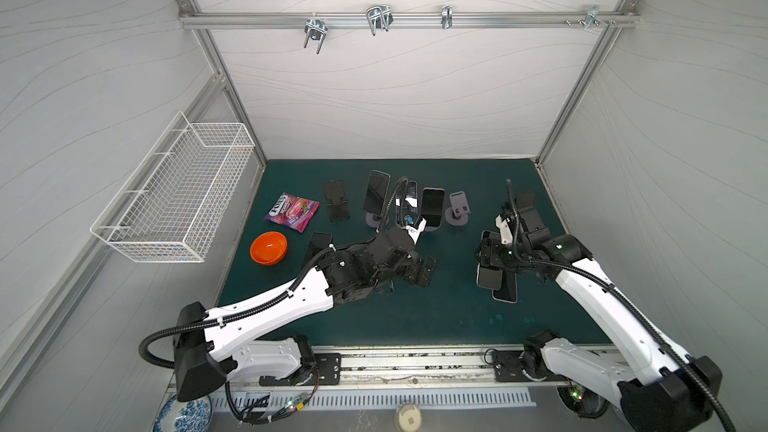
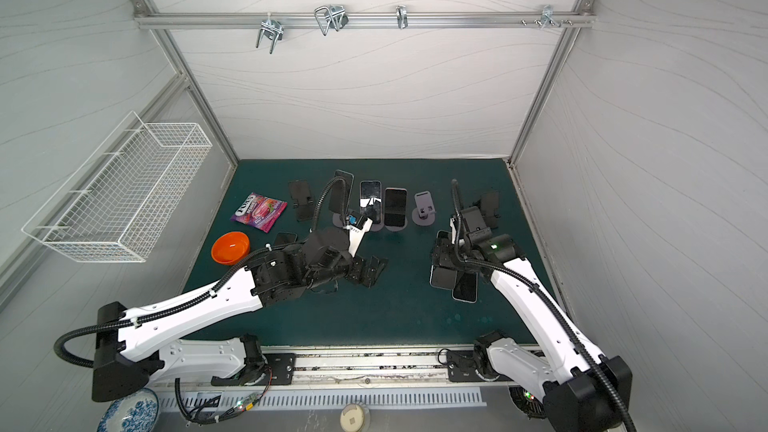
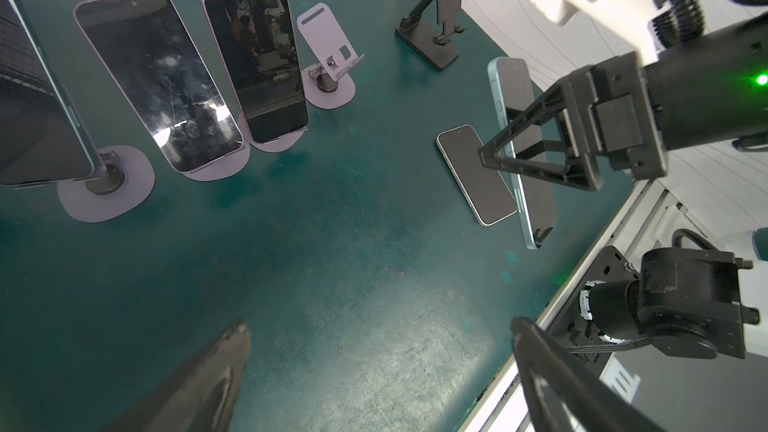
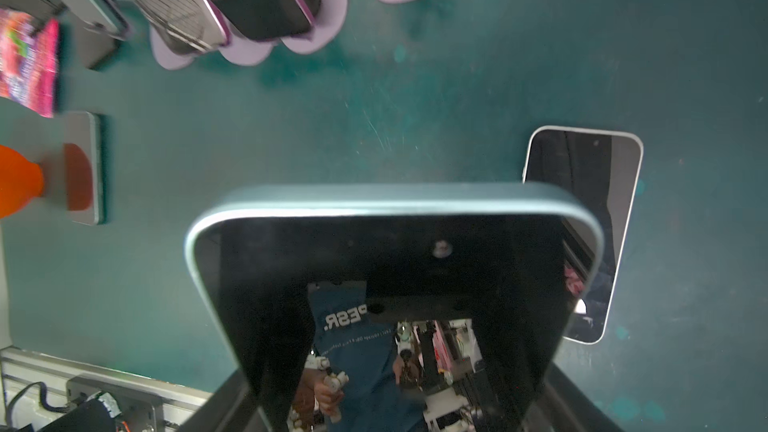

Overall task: Remove the phone from the phone stand
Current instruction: 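Lower the held phone toward the mat beside the flat white-backed phone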

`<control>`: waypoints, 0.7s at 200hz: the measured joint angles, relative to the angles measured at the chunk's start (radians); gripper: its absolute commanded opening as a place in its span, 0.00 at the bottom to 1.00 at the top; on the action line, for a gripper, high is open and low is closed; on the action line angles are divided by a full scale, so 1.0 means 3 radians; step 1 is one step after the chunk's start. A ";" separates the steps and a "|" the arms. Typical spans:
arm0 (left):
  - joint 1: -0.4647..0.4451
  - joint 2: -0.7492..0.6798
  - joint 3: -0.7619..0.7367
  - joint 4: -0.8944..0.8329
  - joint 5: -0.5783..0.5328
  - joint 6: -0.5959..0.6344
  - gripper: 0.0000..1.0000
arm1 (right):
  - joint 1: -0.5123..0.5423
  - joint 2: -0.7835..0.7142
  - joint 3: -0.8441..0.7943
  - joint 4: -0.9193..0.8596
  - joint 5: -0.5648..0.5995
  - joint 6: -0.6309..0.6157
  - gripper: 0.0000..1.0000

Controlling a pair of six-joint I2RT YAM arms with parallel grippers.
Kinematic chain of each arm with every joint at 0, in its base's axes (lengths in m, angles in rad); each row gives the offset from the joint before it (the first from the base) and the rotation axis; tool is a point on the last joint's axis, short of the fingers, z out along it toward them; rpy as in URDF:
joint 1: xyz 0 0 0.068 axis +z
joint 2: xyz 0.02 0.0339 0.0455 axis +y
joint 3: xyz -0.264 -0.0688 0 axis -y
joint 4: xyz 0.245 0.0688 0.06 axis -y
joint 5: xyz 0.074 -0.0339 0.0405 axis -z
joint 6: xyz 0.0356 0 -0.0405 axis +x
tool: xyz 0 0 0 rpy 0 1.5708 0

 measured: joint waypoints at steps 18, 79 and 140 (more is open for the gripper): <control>0.0000 0.0015 0.0000 0.0001 0.0014 0.0001 0.99 | 0.0039 0.0066 -0.0045 0.0009 0.0013 0.0046 0.00; 0.0000 0.0051 0.0000 0.0001 0.0029 0.0037 0.99 | 0.0214 0.0364 -0.0122 0.0126 0.0131 0.0237 0.00; 0.0000 0.0053 0.0000 0.0000 0.0037 0.0086 0.99 | 0.0314 0.0600 -0.0249 0.0256 0.0282 0.0357 0.00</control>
